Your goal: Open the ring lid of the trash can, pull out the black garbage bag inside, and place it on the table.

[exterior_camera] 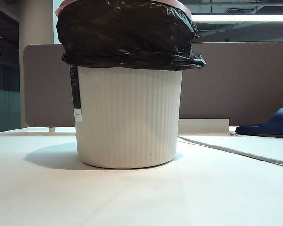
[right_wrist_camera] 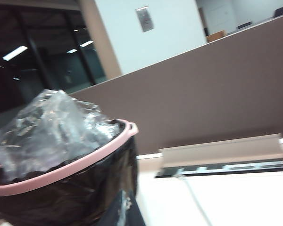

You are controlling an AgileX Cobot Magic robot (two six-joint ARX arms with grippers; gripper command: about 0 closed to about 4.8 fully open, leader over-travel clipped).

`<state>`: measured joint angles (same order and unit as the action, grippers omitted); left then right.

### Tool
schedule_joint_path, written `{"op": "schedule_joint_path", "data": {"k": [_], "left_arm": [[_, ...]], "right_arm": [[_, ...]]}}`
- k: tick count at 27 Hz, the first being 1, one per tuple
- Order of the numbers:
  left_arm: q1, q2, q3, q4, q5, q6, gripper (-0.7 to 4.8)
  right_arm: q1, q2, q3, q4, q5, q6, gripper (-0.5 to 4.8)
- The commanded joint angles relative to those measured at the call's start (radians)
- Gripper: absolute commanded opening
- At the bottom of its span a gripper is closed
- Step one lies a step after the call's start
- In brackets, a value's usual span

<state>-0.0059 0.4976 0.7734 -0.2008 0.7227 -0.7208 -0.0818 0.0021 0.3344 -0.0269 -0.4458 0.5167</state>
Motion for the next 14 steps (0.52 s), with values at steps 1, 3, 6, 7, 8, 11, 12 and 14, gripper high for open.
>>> {"op": "schedule_joint_path", "data": {"k": [1,3,6,7,8,11,12,14], "left_arm": [[-0.002,0.103,0.000,0.078,0.139,-0.100,0.79],[-0.006,0.166,0.000,0.097,0.170,-0.129,0.93],[-0.018,0.237,0.000,0.105,0.172,-0.125,0.93],[-0.021,0.256,0.000,0.111,0.172,-0.125,0.93],[-0.027,0.282,0.000,0.121,0.171,-0.125,0.93],[-0.043,0.337,-0.001,0.140,0.171,-0.125,0.93],[-0.050,0.353,-0.001,0.144,0.167,-0.124,0.93],[-0.057,0.377,-0.001,0.147,0.160,-0.124,0.93]], "right_arm": [[0.002,0.008,0.054,-0.068,0.053,-0.084,-0.02],[0.002,0.021,0.089,-0.106,0.057,-0.117,-0.02],[0.002,0.048,0.145,-0.145,0.055,-0.158,-0.02],[0.002,0.059,0.165,-0.157,0.055,-0.167,-0.02],[0.002,0.070,0.185,-0.165,0.055,-0.180,-0.02],[0.002,0.119,0.255,-0.181,0.055,-0.209,-0.02],[0.002,0.140,0.276,-0.188,0.055,-0.212,-0.02],[0.002,0.194,0.324,-0.212,0.041,-0.213,-0.02]]}}
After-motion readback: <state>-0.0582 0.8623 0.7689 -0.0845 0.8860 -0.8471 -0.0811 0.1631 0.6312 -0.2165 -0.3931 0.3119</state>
